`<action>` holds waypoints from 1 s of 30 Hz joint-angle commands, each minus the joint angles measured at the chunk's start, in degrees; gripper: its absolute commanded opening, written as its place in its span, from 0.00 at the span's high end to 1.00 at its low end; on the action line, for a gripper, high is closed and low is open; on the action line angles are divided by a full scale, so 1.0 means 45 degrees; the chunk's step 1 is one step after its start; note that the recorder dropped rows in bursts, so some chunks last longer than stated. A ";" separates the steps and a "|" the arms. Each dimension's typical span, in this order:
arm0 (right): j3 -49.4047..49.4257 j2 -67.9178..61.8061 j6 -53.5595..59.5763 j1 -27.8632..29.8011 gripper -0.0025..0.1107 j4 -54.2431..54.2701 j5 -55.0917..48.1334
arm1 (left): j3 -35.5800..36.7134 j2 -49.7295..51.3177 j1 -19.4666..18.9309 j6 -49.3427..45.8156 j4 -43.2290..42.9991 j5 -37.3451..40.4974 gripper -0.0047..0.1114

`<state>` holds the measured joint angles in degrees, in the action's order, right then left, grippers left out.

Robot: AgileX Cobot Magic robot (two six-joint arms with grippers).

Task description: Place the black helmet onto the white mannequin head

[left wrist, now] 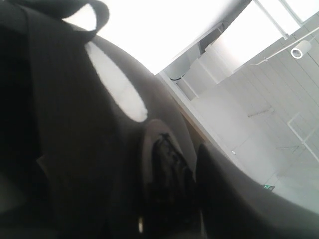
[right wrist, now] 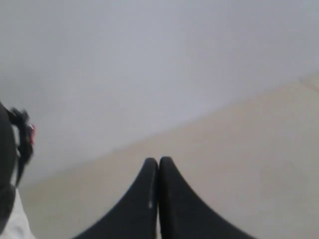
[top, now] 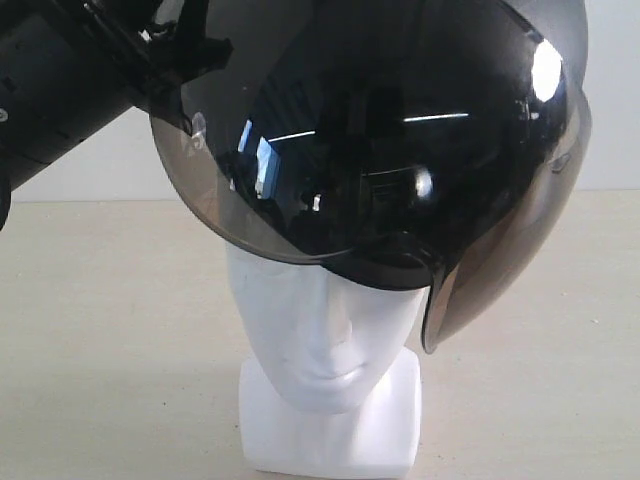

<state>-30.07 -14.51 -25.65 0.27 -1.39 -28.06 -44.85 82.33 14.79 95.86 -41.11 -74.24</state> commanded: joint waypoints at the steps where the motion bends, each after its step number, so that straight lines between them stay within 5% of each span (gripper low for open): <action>1: -0.2553 -0.3399 0.0436 -0.0067 0.98 0.1523 -0.4171 | 0.0064 0.0063 -0.0387 -0.1508 -0.0040 0.1074 0.92; 7: -0.3630 -0.6611 0.2355 -0.0067 0.98 0.4021 -0.3792 | 0.0064 0.0063 -0.0387 -0.1536 0.0013 0.1185 0.92; 15: -0.3630 -0.9580 1.0964 -0.0067 0.98 1.4427 -0.3197 | 0.0064 0.0063 -0.0387 -0.1710 0.0076 0.1218 0.92; 30: -0.4164 -0.9747 1.2415 -0.0067 0.98 1.6837 -0.3762 | 0.0064 0.0063 -0.0387 -0.2027 -0.0370 0.1608 0.92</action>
<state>-46.92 -58.44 28.89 0.01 71.76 -42.14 -44.85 82.33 14.79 94.82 -41.50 -74.24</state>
